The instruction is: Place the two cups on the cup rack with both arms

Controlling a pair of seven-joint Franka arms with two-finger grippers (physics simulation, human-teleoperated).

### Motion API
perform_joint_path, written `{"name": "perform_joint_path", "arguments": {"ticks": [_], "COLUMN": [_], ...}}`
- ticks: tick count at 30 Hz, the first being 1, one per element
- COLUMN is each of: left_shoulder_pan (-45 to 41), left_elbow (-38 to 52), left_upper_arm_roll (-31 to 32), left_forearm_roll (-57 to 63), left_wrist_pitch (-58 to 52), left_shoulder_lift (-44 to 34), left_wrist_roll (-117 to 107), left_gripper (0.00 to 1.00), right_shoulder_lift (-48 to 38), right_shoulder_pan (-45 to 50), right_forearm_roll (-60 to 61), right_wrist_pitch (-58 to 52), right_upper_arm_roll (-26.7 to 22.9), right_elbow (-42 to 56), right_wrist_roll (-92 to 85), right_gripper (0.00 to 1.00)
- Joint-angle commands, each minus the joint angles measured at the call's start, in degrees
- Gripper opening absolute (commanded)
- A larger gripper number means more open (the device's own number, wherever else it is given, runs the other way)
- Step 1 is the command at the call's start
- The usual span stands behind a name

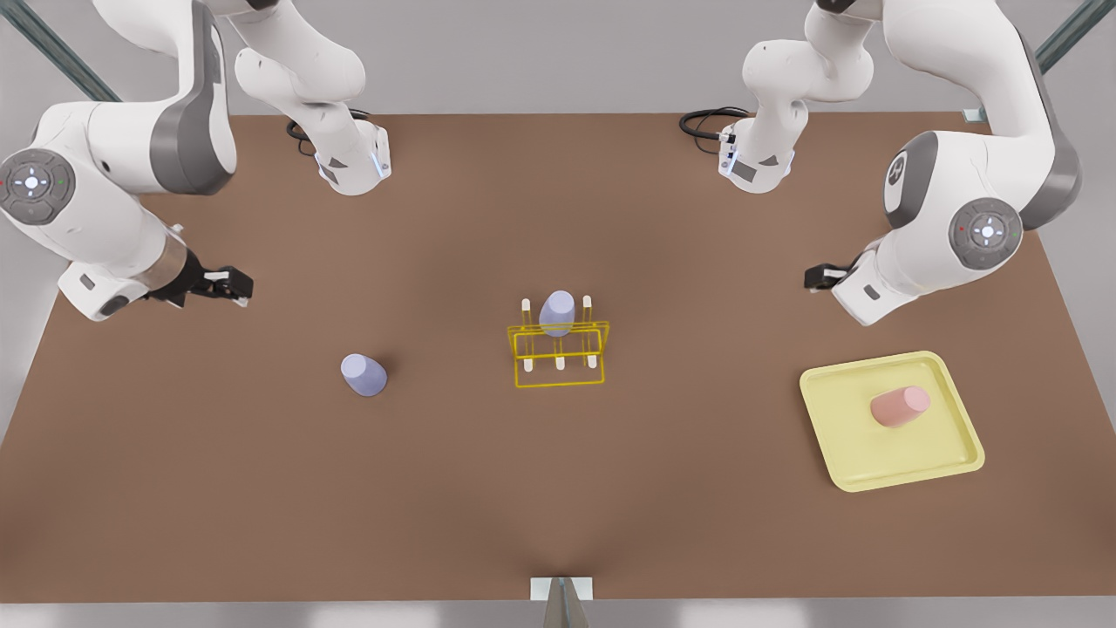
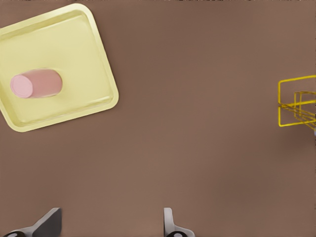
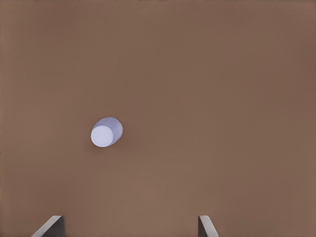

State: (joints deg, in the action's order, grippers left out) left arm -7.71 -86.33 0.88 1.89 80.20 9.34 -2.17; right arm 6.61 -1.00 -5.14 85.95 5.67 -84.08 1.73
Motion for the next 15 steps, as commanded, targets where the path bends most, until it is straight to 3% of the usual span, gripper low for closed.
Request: {"name": "perform_joint_path", "arguments": {"ticks": [1,4,7,10,15], "left_shoulder_pan": [0.2,8.2,15.0,18.2,18.7], "left_elbow": [0.0,3.6,3.1,-0.8,-1.2], "left_upper_arm_roll": [0.0,-0.2,-3.7,-3.8,-3.9], "left_forearm_roll": [-0.3,0.0,1.7,1.8,1.7], "left_wrist_pitch": [2.2,6.0,26.1,34.9,45.6], "left_shoulder_lift": [0.7,7.3,17.0,20.0,25.6], "left_wrist_roll": [0.6,6.7,28.7,35.0,34.6], "left_gripper": [1.0,1.0,1.0,1.0,1.0], "right_shoulder_lift": [0.0,5.0,14.5,19.8,20.2], "right_shoulder_pan": [-0.2,2.1,5.3,5.0,3.7], "right_forearm_roll": [1.3,-0.6,-0.7,-0.7,3.1], "right_wrist_pitch": [2.6,3.1,17.8,29.0,49.0], "right_upper_arm_roll": [0.0,0.7,0.7,0.6,0.6], "right_elbow": [-0.2,0.0,-0.3,-1.8,-14.6], "right_wrist_roll": [-0.5,-0.4,0.8,1.0,1.2], "right_gripper": [1.0,1.0,1.0,1.0,1.0]}}
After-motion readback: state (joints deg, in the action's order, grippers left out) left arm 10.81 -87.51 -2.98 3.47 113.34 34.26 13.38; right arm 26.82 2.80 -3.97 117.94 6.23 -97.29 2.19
